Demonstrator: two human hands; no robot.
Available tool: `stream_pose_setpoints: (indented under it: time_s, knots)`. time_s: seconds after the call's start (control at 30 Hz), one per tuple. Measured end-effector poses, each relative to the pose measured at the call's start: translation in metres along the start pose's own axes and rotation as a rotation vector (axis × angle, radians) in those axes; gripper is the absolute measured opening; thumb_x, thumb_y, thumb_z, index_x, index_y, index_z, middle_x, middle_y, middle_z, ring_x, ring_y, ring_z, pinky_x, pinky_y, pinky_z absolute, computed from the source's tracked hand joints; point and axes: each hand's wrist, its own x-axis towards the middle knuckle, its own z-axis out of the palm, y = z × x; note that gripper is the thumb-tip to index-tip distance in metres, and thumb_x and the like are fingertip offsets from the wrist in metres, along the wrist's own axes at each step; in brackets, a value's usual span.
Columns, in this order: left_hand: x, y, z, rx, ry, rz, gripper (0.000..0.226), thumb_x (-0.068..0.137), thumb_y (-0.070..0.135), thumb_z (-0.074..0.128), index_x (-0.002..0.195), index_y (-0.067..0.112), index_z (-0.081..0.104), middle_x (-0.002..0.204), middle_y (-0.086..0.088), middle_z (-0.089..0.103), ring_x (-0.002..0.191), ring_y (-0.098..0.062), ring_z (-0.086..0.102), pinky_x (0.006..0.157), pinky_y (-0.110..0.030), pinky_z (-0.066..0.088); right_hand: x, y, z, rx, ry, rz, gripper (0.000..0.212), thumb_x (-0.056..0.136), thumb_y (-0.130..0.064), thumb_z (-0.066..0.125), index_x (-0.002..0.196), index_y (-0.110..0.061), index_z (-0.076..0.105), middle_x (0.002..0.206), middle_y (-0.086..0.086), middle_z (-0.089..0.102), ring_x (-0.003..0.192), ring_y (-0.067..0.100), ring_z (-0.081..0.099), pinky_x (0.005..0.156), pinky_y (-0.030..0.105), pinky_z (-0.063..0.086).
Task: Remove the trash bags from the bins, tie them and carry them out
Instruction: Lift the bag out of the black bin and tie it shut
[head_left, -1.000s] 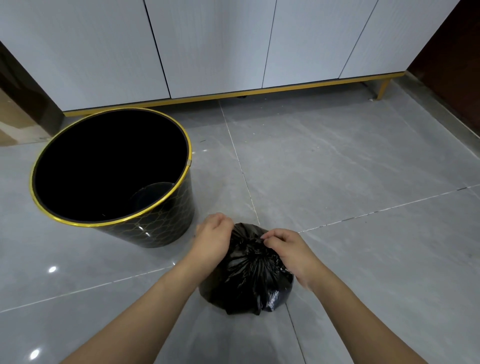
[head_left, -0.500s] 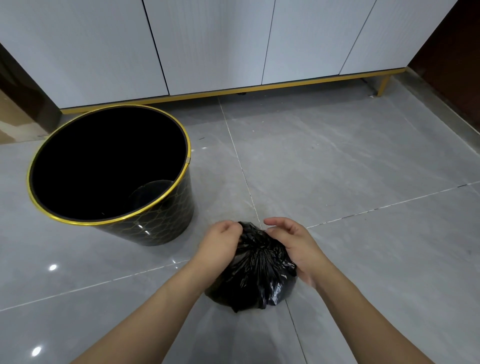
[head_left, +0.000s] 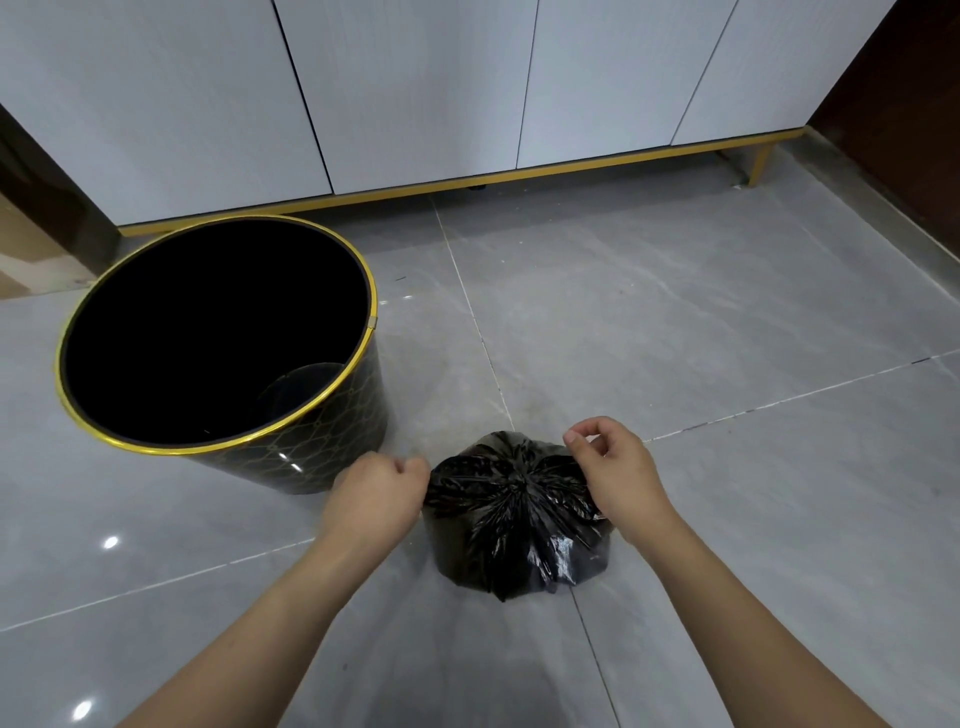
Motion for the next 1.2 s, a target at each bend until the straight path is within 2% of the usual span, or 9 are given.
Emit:
stream_pose_setpoints:
  time_s: [0.13,0.23,0.33,0.43,0.6,0.83,0.97,1.1,1.2]
  knots:
    - [-0.002,0.000,0.007,0.186,0.111,0.117,0.035,0.088,0.023,0.044,0.055,0.012,0.038,0.080,-0.010,0.047,0.073,-0.035,0.053,0.060,-0.035,0.037,0.003,-0.007,-0.007,-0.232,0.019,-0.080,0.012,0.093,-0.036,0.057,0.082,-0.030,0.057,0.068,-0.005,0.058,0.061,0.009,0.056,0.054,0.026,0.036]
    - [-0.001,0.004,0.010,0.276,0.125,0.144,0.029,0.089,0.021,0.043,0.062,0.009,0.044,0.090,-0.010,0.047,0.081,-0.033,0.055,0.069,-0.038,0.045,-0.003,-0.011,-0.004,-0.531,0.083,-0.205,0.017,0.098,-0.036,0.049,0.095,-0.021,0.057,0.090,0.000,0.055,0.076,0.024,0.057,0.063,0.032,0.035]
    - [-0.001,0.007,0.011,0.402,0.083,0.157,0.020,0.089,0.018,0.042,0.075,0.008,0.052,0.092,-0.007,0.042,0.087,-0.030,0.053,0.073,-0.039,0.049,-0.009,-0.011,0.000,-0.691,0.128,-0.237,0.027,0.101,-0.036,0.043,0.104,-0.013,0.057,0.102,0.006,0.054,0.076,0.034,0.061,0.061,0.034,0.037]
    - [-0.001,0.006,0.013,0.560,0.038,0.217,0.020,0.088,0.013,0.041,0.092,0.007,0.060,0.095,-0.005,0.037,0.093,-0.027,0.050,0.076,-0.037,0.052,-0.007,-0.011,-0.004,-0.636,0.138,-0.184,0.025,0.100,-0.036,0.046,0.101,-0.014,0.058,0.101,0.007,0.058,0.080,0.033,0.061,0.064,0.034,0.039]
    - [0.006,0.002,0.013,0.519,0.042,0.199,0.016,0.090,0.017,0.043,0.086,0.010,0.056,0.098,-0.006,0.042,0.090,-0.028,0.050,0.074,-0.039,0.051,0.003,-0.016,-0.007,-0.498,0.060,-0.034,0.018,0.094,-0.039,0.053,0.086,-0.023,0.057,0.087,0.002,0.065,0.082,0.026,0.058,0.066,0.032,0.037]
    - [0.023,-0.008,0.023,0.154,-0.001,0.145,0.027,0.090,0.021,0.046,0.065,0.009,0.045,0.083,-0.006,0.046,0.065,-0.020,0.046,0.057,-0.032,0.032,0.002,-0.007,-0.013,-0.422,0.120,-0.095,0.017,0.093,-0.032,0.052,0.083,-0.022,0.061,0.087,-0.006,0.064,0.080,0.017,0.058,0.067,0.031,0.039]
    - [0.025,-0.011,0.030,-0.048,-0.043,0.075,0.031,0.093,0.019,0.044,0.064,0.009,0.042,0.076,-0.004,0.045,0.065,-0.019,0.045,0.054,-0.032,0.031,-0.002,-0.001,-0.008,-0.296,0.166,-0.137,0.018,0.095,-0.033,0.051,0.089,-0.023,0.064,0.094,-0.006,0.059,0.090,0.015,0.057,0.078,0.031,0.042]
    - [0.027,-0.015,0.038,-0.353,-0.148,-0.122,0.025,0.095,0.024,0.040,0.092,0.001,0.051,0.084,-0.009,0.050,0.078,-0.023,0.049,0.077,-0.045,0.048,-0.005,0.013,-0.001,-0.110,0.187,-0.072,0.022,0.096,-0.037,0.049,0.106,-0.024,0.062,0.114,-0.006,0.055,0.114,0.018,0.051,0.102,0.042,0.042]
    - [0.023,-0.016,0.047,-0.497,-0.243,-0.213,0.029,0.096,0.042,0.041,0.112,0.018,0.046,0.098,-0.003,0.057,0.084,-0.019,0.055,0.086,-0.051,0.051,-0.006,0.028,0.001,0.026,0.165,0.100,0.047,0.093,-0.054,0.044,0.130,-0.027,0.051,0.138,-0.002,0.049,0.127,0.018,0.044,0.110,0.046,0.034]
